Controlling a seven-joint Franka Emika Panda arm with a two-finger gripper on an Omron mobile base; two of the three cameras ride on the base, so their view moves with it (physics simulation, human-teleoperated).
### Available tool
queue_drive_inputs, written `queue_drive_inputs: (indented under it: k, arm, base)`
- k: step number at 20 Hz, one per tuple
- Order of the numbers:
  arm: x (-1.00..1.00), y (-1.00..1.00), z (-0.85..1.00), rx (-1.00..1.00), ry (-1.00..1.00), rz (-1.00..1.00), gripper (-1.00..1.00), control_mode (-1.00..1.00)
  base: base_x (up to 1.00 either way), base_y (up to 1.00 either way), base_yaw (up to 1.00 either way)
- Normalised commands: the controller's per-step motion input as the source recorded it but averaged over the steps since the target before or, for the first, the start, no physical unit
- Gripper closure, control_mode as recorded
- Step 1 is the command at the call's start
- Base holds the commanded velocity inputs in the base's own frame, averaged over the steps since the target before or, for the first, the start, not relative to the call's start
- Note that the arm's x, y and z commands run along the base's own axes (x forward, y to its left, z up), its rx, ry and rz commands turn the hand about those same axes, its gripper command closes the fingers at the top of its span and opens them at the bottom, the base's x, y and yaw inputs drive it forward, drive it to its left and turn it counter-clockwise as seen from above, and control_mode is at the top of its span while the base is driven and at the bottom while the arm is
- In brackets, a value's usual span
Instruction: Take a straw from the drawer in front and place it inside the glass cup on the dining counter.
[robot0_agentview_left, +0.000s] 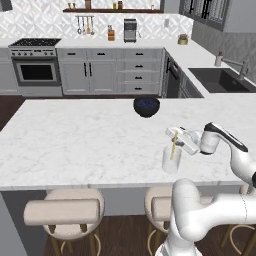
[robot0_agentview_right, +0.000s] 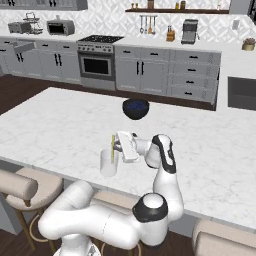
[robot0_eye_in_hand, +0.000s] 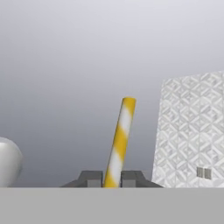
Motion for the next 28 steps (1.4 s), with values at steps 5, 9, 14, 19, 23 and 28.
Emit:
queue_drive_inputs:
  k: [5, 9, 14, 19, 23, 28]
  arm:
    - [0.00, -0.02, -0.07, 0.00, -0.02, 0.00, 1.00, -1.00]
    - [-0.22, 0.00, -0.01, 0.00, -0.01, 0.00, -1.00, -1.00]
    - [-0.22, 0.00, 0.00, 0.00, 0.00, 0.00, -1.00, -1.00]
    - [-0.05, 0.00, 0.15, 0.00, 0.00, 0.00, -1.00, -1.00]
    - [0.00, 0.00, 0.53, 0.00, -0.03, 0.00, -1.00, -1.00]
    - [-0.10, 0.00, 0.76, 0.00, -0.11, -0.01, -1.00, -1.00]
  base:
    - [0.00, 0.00, 0.00]
    - [0.00, 0.00, 0.00]
    - [0.00, 0.00, 0.00]
    - [0.00, 0.00, 0.00]
    - [0.00, 0.00, 0.00]
    - [0.00, 0.00, 0.00]
